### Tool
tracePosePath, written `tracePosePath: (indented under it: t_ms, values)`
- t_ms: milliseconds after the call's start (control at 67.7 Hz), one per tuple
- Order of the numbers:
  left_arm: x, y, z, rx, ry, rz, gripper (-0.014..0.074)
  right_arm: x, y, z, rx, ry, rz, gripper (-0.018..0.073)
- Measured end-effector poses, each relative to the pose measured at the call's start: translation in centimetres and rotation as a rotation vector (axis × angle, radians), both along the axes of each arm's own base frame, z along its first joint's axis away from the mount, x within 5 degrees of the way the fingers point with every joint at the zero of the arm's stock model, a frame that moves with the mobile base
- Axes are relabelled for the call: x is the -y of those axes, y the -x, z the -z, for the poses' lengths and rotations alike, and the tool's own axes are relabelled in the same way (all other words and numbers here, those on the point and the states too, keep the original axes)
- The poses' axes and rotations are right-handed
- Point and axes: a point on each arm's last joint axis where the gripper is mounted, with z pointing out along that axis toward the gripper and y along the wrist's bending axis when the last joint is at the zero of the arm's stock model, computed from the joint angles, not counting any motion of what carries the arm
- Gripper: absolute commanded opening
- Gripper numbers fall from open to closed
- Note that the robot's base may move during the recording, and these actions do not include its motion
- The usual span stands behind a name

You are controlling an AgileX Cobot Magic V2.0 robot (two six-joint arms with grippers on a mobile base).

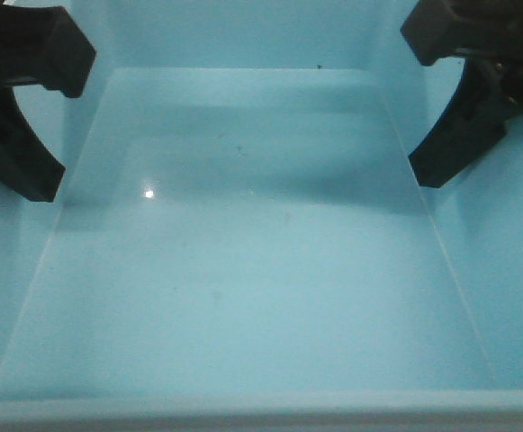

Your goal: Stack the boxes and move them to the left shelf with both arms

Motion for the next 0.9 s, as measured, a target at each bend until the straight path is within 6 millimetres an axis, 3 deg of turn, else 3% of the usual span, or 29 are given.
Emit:
tracePosePath:
  t_ms: [901]
  values:
    - [0.01,-0.01,-0.02,0.004,0.000,0.002,-0.0003,0.04,0.04,0.05,-0.006,0.005,0.001,0.0036]
